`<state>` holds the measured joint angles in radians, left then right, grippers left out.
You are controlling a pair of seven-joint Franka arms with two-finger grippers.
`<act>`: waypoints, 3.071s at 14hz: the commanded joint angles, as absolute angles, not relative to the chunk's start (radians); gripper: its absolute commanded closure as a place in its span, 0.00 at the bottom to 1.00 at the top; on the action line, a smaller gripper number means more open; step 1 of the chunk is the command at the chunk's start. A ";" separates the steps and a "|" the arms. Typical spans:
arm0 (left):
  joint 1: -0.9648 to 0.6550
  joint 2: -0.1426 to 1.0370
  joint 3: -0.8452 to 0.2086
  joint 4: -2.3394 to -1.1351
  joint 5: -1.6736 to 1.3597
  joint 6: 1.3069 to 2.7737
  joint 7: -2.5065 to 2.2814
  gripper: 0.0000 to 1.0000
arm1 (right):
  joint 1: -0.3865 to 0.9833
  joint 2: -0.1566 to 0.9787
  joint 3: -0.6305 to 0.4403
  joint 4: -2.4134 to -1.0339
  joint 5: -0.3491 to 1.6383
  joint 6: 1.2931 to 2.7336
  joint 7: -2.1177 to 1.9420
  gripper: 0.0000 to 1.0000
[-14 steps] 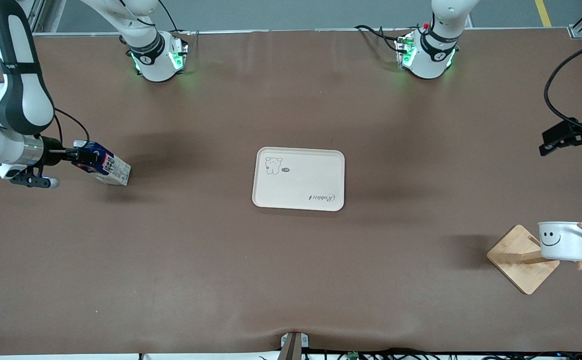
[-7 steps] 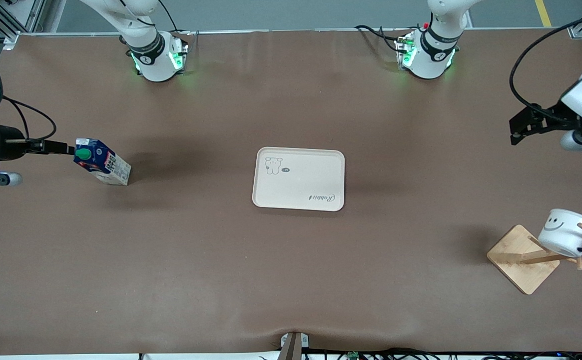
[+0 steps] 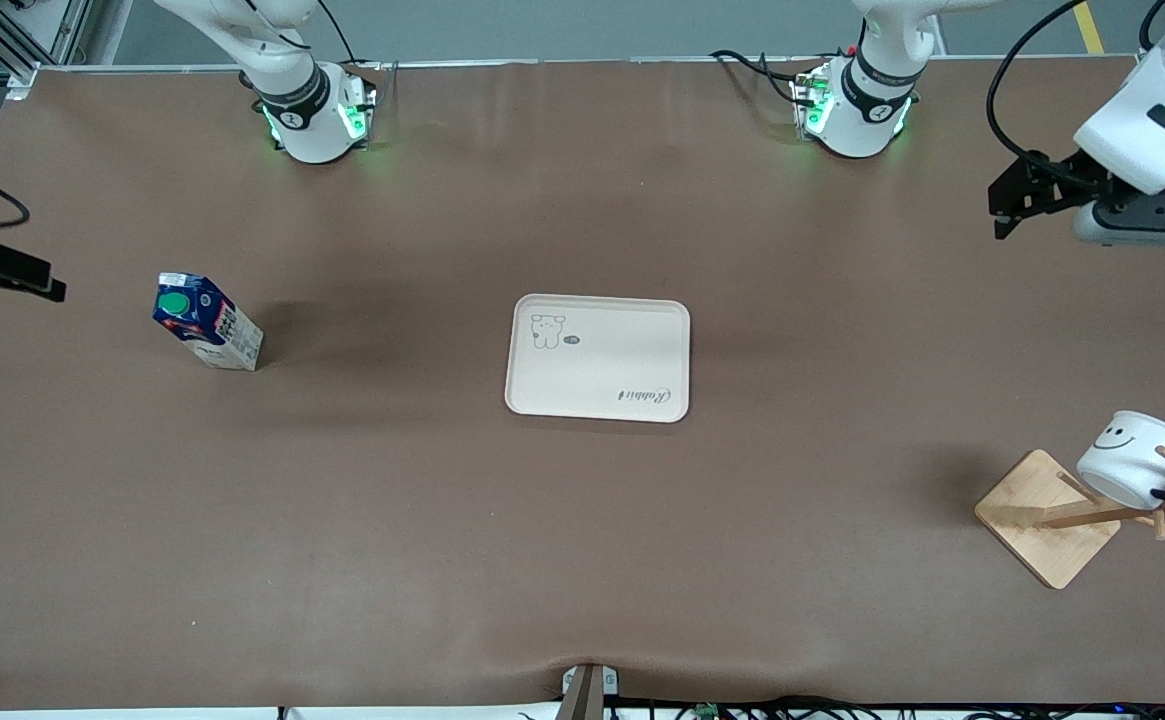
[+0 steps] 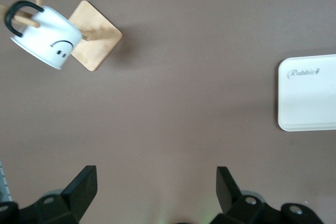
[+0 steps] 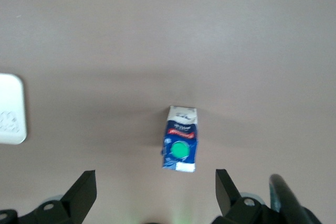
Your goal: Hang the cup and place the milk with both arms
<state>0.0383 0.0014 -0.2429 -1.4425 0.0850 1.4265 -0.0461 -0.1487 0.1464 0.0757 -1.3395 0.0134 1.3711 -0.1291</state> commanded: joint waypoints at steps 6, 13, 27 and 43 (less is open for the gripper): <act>-0.063 -0.152 -0.095 -1.649 0.015 1.506 -0.046 0.00 | -0.067 -0.017 0.071 -1.351 -0.014 1.193 0.075 0.00; -0.051 -0.101 -0.094 -1.572 0.012 1.477 -0.051 0.00 | -0.112 -0.091 0.068 -1.516 0.015 1.278 0.075 0.00; -0.040 -0.072 -0.094 -1.569 0.015 1.471 -0.095 0.00 | -0.124 -0.084 0.069 -1.511 0.020 1.276 -0.006 0.00; -0.040 -0.074 -0.095 -1.571 0.014 1.470 -0.104 0.00 | -0.132 -0.083 0.069 -1.509 0.020 1.273 -0.003 0.00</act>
<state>-0.0433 -0.0830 -0.0930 -1.5976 0.0331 1.4900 -0.0984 -0.1132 -0.0580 0.0604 -1.4867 0.0084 1.2721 0.0090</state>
